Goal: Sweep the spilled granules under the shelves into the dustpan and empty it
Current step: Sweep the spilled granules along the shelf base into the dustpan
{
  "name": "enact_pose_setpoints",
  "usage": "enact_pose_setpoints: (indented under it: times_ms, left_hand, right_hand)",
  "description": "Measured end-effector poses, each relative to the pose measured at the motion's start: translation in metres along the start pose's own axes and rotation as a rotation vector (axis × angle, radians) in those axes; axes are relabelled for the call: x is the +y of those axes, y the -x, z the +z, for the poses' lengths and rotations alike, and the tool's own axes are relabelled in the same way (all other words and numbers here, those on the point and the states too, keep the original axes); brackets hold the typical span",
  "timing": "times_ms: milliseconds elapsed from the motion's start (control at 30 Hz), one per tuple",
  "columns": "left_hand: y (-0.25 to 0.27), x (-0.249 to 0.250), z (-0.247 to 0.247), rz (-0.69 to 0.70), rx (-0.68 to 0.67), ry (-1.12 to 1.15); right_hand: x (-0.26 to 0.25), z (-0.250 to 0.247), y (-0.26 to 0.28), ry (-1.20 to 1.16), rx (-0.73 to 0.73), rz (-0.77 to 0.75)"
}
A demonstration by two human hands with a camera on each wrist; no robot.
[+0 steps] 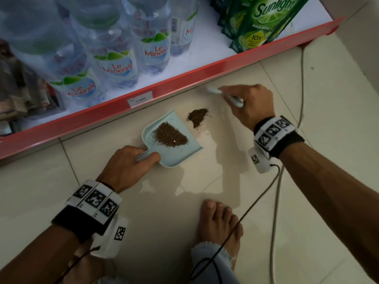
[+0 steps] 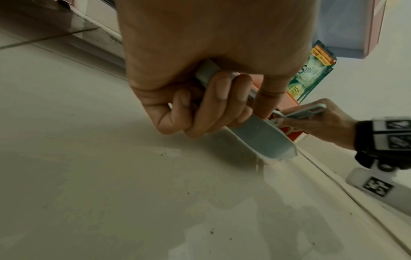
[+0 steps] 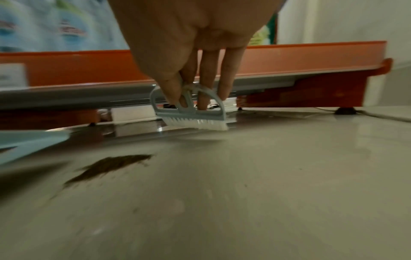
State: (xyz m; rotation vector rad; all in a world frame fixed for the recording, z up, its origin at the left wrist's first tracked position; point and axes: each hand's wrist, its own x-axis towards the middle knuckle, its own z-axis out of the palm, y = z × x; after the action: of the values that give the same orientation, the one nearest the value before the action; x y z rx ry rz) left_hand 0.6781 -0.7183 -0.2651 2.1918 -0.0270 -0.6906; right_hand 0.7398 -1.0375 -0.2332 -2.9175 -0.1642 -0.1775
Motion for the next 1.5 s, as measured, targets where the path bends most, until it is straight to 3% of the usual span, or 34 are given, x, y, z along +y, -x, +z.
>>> enact_pose_setpoints:
  times_ms: [100, 233, 333, 500, 733, 900, 1000, 1167, 1300, 1367, 1500]
  left_hand:
    - [-0.002, 0.006, 0.003, 0.013, -0.01, -0.012]
    - [-0.004, 0.007, 0.002, 0.022, -0.012, -0.012]
    - [-0.006, 0.005, 0.002, 0.017, -0.011, 0.006]
    - [-0.019, 0.018, 0.011, 0.021, -0.079, 0.061]
    - [-0.061, 0.076, 0.03, 0.129, -0.178, 0.052]
    - [-0.102, 0.133, 0.059, 0.133, -0.212, -0.054]
    - [-0.13, 0.158, 0.081, 0.128, -0.227, -0.082]
    - [-0.171, 0.182, 0.106, 0.092, -0.144, -0.051]
    - [-0.181, 0.187, 0.116, 0.039, -0.118, 0.032]
    - [-0.179, 0.184, 0.119, 0.025, -0.142, 0.051]
    - [-0.166, 0.174, 0.115, 0.039, -0.181, 0.033]
  right_hand:
    - [0.001, 0.008, -0.018, 0.036, -0.05, 0.13]
    - [-0.02, 0.016, -0.012, -0.086, -0.233, -0.072]
    - [-0.021, 0.011, -0.002, -0.122, -0.219, -0.101]
    - [-0.002, -0.005, 0.008, -0.3, 0.051, 0.087]
    - [0.066, -0.033, -0.005, -0.124, -0.01, 0.246]
    - [0.133, -0.044, -0.029, -0.04, 0.142, 0.587]
    - [0.176, -0.04, -0.055, 0.003, 0.137, 0.668]
    - [0.227, -0.024, -0.095, 0.064, 0.098, 0.64]
    - [0.236, -0.01, -0.09, 0.079, -0.009, 0.576]
    - [0.224, -0.009, -0.079, 0.088, -0.068, 0.481]
    - [0.183, -0.022, -0.05, -0.079, -0.084, 0.135]
